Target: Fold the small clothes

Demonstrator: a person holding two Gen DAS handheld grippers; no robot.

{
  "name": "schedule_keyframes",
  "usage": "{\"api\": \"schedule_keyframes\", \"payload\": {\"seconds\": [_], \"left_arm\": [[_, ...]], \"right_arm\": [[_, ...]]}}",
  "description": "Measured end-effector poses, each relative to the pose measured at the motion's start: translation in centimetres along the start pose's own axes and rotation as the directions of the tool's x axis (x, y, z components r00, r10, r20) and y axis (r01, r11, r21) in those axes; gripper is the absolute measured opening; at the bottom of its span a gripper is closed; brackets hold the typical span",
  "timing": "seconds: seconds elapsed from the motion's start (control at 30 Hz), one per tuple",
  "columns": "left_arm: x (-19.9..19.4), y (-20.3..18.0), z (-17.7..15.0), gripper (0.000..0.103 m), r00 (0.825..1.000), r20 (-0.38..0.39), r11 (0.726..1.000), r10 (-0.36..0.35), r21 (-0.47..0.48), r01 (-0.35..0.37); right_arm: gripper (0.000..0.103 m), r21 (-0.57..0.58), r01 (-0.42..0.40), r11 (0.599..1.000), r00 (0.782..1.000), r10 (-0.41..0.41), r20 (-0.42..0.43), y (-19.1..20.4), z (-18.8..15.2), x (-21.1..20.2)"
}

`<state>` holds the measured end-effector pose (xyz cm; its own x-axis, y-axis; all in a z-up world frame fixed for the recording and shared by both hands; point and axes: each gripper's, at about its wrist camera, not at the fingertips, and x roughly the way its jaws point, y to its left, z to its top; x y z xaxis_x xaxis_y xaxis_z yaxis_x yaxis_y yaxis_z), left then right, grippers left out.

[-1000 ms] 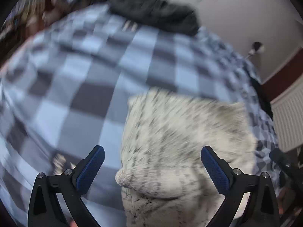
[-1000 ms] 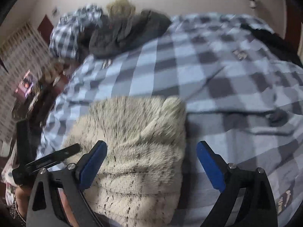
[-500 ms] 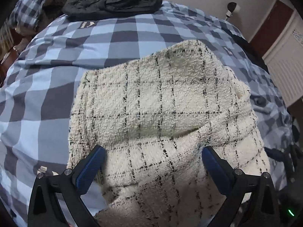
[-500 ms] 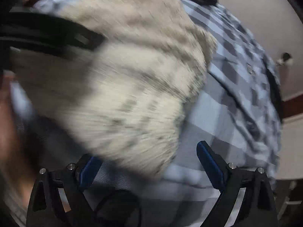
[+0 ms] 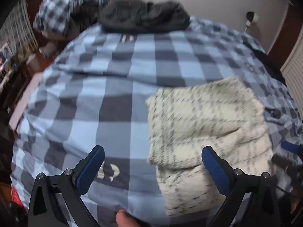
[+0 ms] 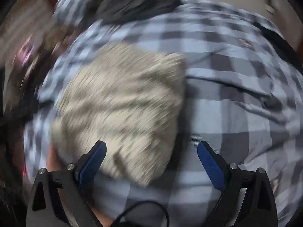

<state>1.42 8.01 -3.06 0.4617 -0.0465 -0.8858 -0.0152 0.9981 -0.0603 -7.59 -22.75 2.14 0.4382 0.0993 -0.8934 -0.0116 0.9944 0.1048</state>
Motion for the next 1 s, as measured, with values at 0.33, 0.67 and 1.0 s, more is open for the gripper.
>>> {"api": "schedule_keyframes", "payload": {"seconds": [0.33, 0.67, 1.0], "left_arm": [[7.2, 2.1, -1.4, 0.103, 0.937, -0.24, 0.954, -0.254, -0.22, 0.202], [12.4, 3.2, -2.6, 0.103, 0.857, -0.226, 0.826, -0.463, -0.46, 0.326], [10.9, 0.7, -1.8, 0.051, 0.868, -0.159, 0.854, -0.47, -0.331, 0.402]], "right_arm": [[0.095, 0.19, -0.102, 0.976, 0.989, 0.12, -0.082, -1.5, 0.0, 1.5], [0.095, 0.28, -0.131, 0.951, 0.982, 0.164, -0.098, -2.3, -1.1, 1.0], [0.095, 0.295, -0.188, 0.937, 0.977, 0.208, -0.037, -3.3, -0.3, 0.5]]}}
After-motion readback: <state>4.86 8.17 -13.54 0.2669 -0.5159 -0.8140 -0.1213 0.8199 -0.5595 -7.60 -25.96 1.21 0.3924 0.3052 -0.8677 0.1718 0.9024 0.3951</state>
